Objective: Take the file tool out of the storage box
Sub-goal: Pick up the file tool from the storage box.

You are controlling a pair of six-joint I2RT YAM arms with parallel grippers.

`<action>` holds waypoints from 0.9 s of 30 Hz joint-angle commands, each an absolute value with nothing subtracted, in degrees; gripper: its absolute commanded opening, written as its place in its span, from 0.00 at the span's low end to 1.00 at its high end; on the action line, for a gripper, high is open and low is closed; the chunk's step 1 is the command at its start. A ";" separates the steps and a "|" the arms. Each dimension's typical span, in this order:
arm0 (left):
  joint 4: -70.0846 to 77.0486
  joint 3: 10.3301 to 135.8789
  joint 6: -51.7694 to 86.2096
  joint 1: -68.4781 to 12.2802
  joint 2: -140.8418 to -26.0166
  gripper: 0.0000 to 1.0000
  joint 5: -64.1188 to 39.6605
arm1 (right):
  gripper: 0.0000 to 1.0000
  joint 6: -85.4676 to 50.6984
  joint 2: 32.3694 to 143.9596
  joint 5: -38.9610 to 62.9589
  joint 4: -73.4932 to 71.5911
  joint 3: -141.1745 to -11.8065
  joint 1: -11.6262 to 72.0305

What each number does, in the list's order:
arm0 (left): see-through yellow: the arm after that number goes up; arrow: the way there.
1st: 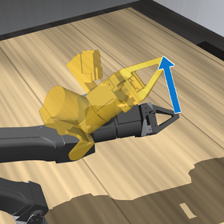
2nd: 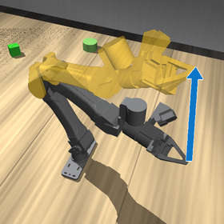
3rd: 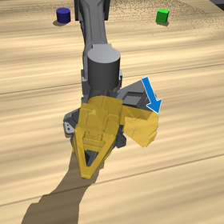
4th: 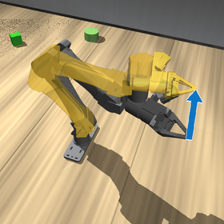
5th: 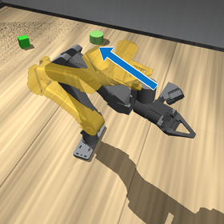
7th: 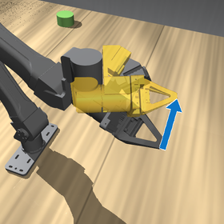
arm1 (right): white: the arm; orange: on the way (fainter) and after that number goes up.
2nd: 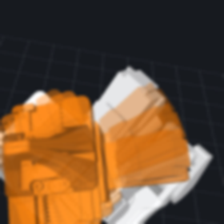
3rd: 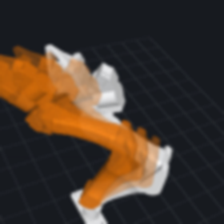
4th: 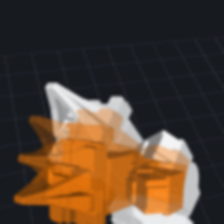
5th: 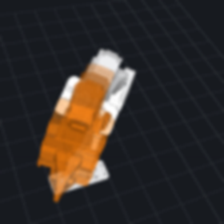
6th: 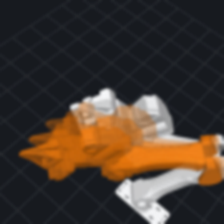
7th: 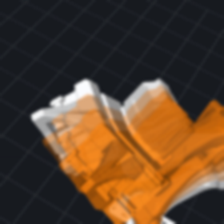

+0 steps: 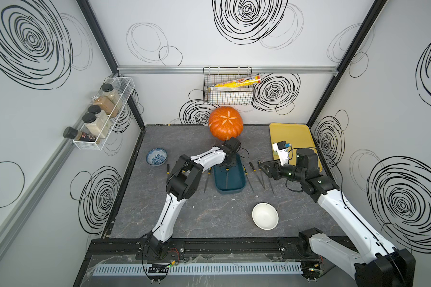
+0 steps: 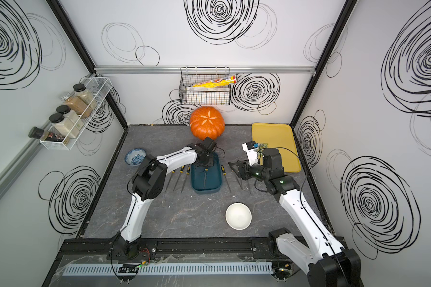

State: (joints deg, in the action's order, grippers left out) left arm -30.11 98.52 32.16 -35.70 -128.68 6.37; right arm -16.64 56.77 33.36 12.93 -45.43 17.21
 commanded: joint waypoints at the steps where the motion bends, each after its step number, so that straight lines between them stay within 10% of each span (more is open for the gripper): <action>1: -18.47 92.61 28.90 -36.96 -116.43 0.00 1.74 | 0.46 -18.05 55.90 36.48 7.95 -43.24 17.23; 14: 5.59 70.44 29.24 -39.29 -86.39 0.00 -6.23 | 0.67 -29.72 54.41 56.73 -16.64 -33.78 17.76; 27: 8.08 63.73 30.30 -39.30 -80.54 0.00 -8.18 | 0.62 -25.56 67.24 48.25 -13.77 -40.40 28.36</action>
State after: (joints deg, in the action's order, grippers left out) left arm 3.99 64.64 29.82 -39.11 -83.09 -7.49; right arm -28.64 65.06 50.81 -15.22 -37.30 27.92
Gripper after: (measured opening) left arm 0.217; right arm 0.627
